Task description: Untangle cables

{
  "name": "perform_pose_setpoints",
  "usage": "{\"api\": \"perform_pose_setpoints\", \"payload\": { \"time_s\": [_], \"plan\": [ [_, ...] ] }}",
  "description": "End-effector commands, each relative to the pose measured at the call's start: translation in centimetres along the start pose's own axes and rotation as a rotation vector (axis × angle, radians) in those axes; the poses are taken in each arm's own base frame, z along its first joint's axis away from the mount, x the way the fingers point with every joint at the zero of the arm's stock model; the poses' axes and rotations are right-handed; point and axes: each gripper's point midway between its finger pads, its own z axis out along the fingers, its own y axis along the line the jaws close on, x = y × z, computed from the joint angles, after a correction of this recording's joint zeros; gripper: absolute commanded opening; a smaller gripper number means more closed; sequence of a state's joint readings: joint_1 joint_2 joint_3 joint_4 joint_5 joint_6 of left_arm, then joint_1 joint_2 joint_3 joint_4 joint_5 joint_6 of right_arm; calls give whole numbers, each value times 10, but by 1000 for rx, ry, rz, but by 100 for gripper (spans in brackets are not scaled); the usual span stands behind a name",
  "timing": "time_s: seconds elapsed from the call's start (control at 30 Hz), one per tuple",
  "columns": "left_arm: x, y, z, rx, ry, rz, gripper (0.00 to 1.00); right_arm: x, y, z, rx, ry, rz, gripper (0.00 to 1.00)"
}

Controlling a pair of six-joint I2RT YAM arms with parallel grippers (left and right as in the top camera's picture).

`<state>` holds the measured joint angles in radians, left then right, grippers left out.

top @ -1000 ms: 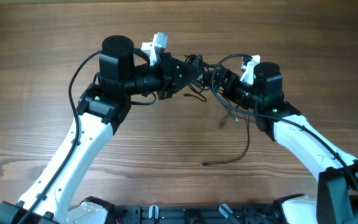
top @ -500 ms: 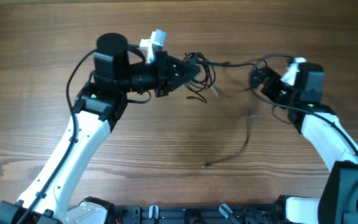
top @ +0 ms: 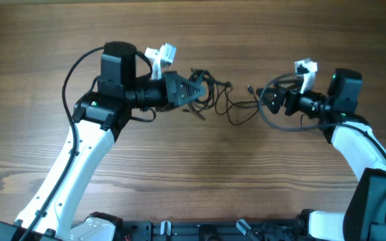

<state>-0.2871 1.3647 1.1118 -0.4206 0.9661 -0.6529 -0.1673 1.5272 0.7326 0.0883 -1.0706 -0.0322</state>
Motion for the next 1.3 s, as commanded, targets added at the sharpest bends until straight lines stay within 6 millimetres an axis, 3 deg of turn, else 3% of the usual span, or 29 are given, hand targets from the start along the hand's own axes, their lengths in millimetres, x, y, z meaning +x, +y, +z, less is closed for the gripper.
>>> {"api": "perform_pose_setpoints", "payload": {
  "time_s": [0.0,0.17,0.4,0.47,0.57,0.7,0.73,0.77,0.83,0.9,0.97,1.07,1.27],
  "plan": [
    [19,-12,4,46,73,278,4,-3,65,-8,-385,-36,-131,100],
    [44,-15,26,81,172,402,4,0,99,-8,-559,-22,-177,100],
    [63,-14,46,97,249,398,4,11,130,6,-667,27,-219,100],
    [68,-14,50,100,266,396,4,14,135,9,-681,39,-223,96],
    [73,-16,53,106,283,402,4,15,134,15,-656,47,-225,74],
    [74,-17,54,108,283,406,4,15,126,21,-594,66,-163,15],
    [73,-17,54,107,280,409,8,14,125,22,-587,71,-146,4],
    [71,-15,55,90,271,411,18,14,125,22,-588,72,-142,4],
    [63,-5,57,28,238,415,50,13,118,26,-539,85,-83,4],
    [56,3,58,-32,206,391,72,9,86,41,-322,100,132,4],
    [48,13,58,-100,168,346,82,4,62,47,-176,82,298,4],
    [32,31,57,-226,80,234,91,-8,49,49,-100,30,434,4],
    [7,58,49,-392,-113,-93,99,-17,29,50,3,-35,713,4]
  ]
}}
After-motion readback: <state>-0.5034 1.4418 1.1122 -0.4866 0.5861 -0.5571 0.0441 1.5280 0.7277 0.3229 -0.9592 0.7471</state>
